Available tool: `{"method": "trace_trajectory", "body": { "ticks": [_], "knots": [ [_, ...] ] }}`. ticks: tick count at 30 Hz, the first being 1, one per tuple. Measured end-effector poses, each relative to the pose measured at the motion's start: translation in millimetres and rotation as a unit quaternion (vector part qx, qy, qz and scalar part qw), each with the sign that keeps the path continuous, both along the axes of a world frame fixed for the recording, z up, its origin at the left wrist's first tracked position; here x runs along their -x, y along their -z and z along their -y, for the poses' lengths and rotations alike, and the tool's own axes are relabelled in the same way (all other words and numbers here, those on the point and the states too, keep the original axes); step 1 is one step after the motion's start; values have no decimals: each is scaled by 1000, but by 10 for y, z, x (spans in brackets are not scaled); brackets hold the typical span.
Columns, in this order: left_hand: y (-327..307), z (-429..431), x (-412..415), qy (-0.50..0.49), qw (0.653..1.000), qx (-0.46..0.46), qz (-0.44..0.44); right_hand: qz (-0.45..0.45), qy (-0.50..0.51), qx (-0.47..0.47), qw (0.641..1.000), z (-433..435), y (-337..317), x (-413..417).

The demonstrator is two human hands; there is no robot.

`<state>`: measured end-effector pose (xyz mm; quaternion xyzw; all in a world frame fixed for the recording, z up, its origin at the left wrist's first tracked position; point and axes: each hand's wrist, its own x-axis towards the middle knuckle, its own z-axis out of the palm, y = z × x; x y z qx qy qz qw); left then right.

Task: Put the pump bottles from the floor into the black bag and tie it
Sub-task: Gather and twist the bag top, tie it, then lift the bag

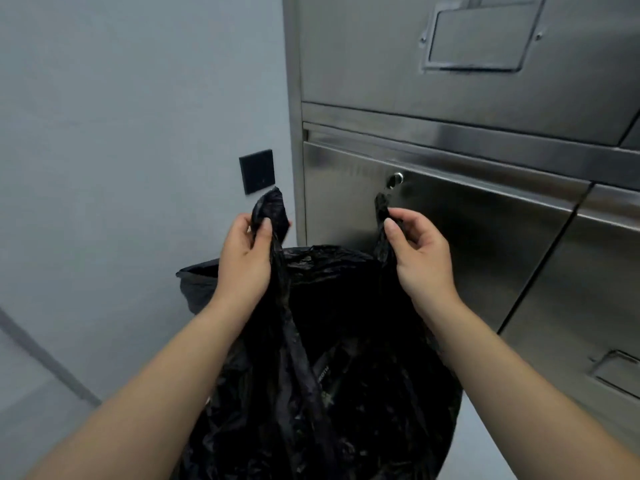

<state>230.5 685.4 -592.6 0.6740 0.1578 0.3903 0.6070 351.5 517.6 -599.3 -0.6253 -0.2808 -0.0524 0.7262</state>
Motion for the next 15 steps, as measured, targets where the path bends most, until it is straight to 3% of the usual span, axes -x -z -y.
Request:
{"method": "trace_trajectory", "body": {
  "ticks": [3, 6, 9, 11, 15],
  "knots": [
    [-364, 157, -41, 40, 999, 6, 32, 58, -6, -12, 998, -80, -442, 63],
    [-716, 163, -92, 29, 991, 52, 121, 86, 12, -87, 992, -61, -780, 60],
    [-811, 111, -133, 60, 981, 68, 169, 107, 38, -117, 987, -5, -769, 40],
    [-564, 168, -145, 76, 988, 50, 126, 100, 36, -64, 992, -23, -443, 71],
    [375, 254, -69, 56, 996, 24, -59, 76, -42, 125, 988, 76, 516, 195]
  ]
}}
